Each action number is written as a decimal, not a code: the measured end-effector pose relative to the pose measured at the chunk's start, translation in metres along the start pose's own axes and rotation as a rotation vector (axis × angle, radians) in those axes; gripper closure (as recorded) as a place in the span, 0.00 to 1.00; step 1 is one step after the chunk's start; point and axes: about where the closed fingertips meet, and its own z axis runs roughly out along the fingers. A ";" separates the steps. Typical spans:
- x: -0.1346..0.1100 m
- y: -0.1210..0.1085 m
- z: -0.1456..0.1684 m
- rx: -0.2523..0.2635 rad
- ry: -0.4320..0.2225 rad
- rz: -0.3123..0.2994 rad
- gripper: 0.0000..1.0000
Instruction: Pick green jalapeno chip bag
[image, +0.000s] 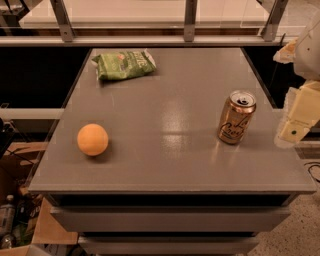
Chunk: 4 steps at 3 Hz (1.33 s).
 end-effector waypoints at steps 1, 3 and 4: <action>0.000 0.000 0.000 0.000 0.000 0.000 0.00; -0.035 -0.025 0.005 -0.012 -0.014 -0.100 0.00; -0.073 -0.041 0.008 -0.009 -0.031 -0.201 0.00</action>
Offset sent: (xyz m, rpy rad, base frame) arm 0.0253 0.0144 0.0001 -0.0101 0.0232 0.0619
